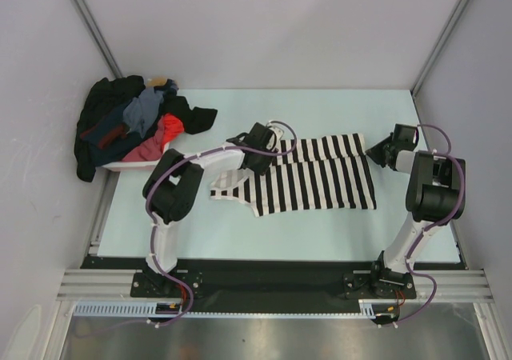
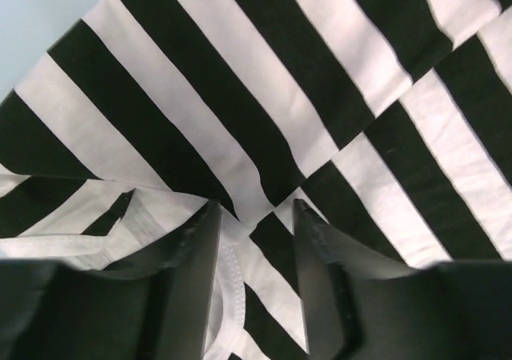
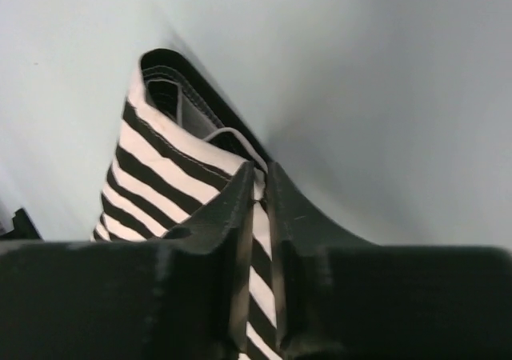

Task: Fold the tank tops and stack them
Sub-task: Fold the tank top

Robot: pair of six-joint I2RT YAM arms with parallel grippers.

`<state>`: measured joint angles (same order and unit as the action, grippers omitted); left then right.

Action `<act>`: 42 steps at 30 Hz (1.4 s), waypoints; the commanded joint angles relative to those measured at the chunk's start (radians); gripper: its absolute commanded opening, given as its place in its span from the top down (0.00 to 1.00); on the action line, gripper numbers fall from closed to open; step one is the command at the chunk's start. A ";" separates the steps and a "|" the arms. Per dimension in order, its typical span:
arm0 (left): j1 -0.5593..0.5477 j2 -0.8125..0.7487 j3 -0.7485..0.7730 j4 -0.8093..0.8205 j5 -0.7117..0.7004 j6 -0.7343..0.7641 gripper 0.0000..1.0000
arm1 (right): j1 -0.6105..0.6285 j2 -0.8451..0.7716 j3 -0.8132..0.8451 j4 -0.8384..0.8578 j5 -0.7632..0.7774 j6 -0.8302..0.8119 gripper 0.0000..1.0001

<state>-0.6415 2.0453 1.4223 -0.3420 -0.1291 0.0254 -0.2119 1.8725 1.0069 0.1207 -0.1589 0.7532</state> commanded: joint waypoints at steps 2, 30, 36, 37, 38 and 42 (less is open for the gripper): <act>-0.004 -0.092 -0.058 0.070 -0.021 -0.048 0.42 | -0.007 -0.065 -0.045 0.020 0.070 0.005 0.74; 0.171 -0.259 -0.158 0.112 -0.049 -0.286 0.17 | 0.071 0.040 0.114 -0.062 0.111 -0.094 0.62; 0.171 -0.306 -0.250 0.169 0.042 -0.285 0.28 | 0.069 0.096 0.153 -0.107 0.131 -0.086 0.80; 0.171 -0.303 -0.256 0.176 0.049 -0.275 0.30 | 0.069 0.096 0.153 -0.107 0.133 -0.083 0.81; 0.172 -0.301 -0.253 0.176 0.057 -0.274 0.32 | 0.069 0.096 0.151 -0.105 0.133 -0.081 0.81; 0.171 -0.249 -0.212 0.155 0.062 -0.246 0.37 | 0.069 0.086 0.144 -0.101 0.136 -0.081 0.82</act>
<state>-0.4717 1.8042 1.1728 -0.2211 -0.0990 -0.2344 -0.1413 1.9522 1.1347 0.0479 -0.0475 0.6724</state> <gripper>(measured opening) 0.645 0.187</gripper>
